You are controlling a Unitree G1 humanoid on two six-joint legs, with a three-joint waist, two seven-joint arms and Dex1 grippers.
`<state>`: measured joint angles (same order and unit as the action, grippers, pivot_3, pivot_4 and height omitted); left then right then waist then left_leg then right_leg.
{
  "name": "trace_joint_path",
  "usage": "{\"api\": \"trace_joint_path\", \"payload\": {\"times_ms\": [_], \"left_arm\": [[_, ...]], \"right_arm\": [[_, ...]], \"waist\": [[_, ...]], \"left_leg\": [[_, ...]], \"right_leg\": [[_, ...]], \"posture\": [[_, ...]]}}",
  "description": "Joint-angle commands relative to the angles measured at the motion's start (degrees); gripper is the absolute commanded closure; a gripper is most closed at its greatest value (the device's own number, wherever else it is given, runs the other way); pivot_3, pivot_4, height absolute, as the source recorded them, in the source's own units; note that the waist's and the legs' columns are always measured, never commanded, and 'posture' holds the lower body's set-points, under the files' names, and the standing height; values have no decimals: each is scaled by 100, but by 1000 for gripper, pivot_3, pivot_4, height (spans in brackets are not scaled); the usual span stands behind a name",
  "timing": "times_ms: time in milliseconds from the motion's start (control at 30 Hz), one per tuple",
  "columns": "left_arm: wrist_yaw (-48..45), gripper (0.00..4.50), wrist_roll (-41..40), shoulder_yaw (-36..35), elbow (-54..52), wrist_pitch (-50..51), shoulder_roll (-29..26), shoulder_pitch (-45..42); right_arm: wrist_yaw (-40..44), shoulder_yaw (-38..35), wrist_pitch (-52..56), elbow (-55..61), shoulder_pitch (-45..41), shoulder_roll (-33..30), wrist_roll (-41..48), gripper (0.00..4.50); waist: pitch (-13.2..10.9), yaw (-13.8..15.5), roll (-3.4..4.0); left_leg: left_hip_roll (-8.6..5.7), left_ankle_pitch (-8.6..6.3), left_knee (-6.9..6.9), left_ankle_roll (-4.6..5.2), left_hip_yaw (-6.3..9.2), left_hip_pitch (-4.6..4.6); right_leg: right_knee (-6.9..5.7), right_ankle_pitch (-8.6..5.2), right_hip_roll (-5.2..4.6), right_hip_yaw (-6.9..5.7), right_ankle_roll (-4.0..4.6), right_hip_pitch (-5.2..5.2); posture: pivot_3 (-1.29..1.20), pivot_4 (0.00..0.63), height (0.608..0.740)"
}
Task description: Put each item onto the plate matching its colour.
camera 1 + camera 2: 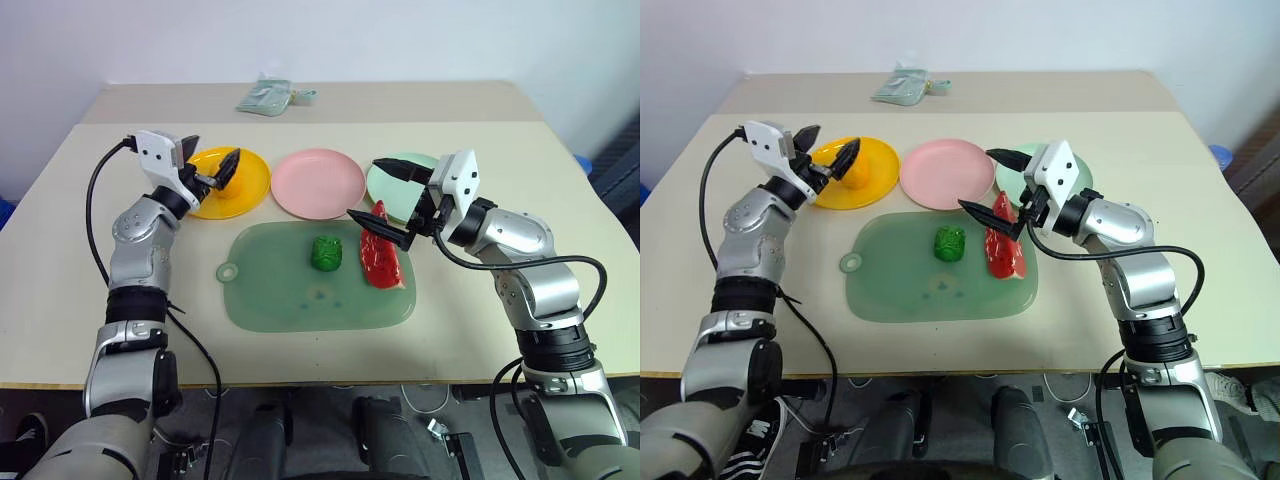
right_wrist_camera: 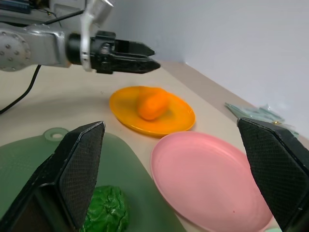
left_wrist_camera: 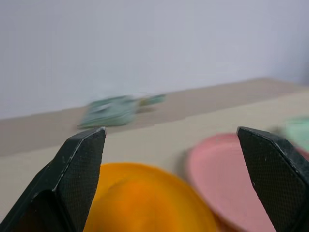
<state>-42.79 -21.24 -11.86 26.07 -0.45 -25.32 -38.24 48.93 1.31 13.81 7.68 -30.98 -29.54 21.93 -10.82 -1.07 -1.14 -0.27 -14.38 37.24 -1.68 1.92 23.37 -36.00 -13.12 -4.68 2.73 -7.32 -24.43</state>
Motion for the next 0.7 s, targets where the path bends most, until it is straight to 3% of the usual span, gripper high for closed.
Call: {"api": "trace_joint_path", "payload": {"times_ms": [33, 333, 433, 533, 700], "left_arm": [[-914, 71, -551, 74, -854, 434, -245, 299], [-2388, 71, -1201, 371, -2131, 1437, -840, 1153], [-2538, 71, -1167, 470, -2169, 1550, -892, 1215], [-2715, 71, -1260, 328, -2213, 1411, -906, 1289], [-3263, 71, -1139, 261, -2186, 1084, -1271, 1753]], "right_arm": [[91, -123, 74, 195, -81, -44, 180, 0], [553, -164, 813, 409, -34, -199, 844, 0], [875, 11, 691, 548, 91, -435, 667, 0], [686, 261, 542, 595, 20, -479, 198, 0], [160, 683, 1041, 598, -586, -63, -144, 0]], "waist": [[0, 2, 0], [0, 25, 1], [0, 48, 1], [0, -1, 1], [-1, -108, 3]], "left_leg": [[0, 0, 0, 0, 1, 0], [2, 0, 2, 0, 0, 0], [1, 0, 5, 0, 0, 0], [2, 0, 4, 1, -1, -1], [6, 0, -7, 1, -1, -4]], "right_leg": [[0, 0, 0, 0, 1, -1], [0, -1, -1, 1, 1, 0], [1, -1, -1, 0, 1, 3], [1, -1, -1, 1, 1, 3], [-2, -3, 5, 2, 5, -4]], "posture": [[0, 150, 740], [0, 150, 740], [0, 150, 740], [0, 150, 740], [0, 150, 740]]}}
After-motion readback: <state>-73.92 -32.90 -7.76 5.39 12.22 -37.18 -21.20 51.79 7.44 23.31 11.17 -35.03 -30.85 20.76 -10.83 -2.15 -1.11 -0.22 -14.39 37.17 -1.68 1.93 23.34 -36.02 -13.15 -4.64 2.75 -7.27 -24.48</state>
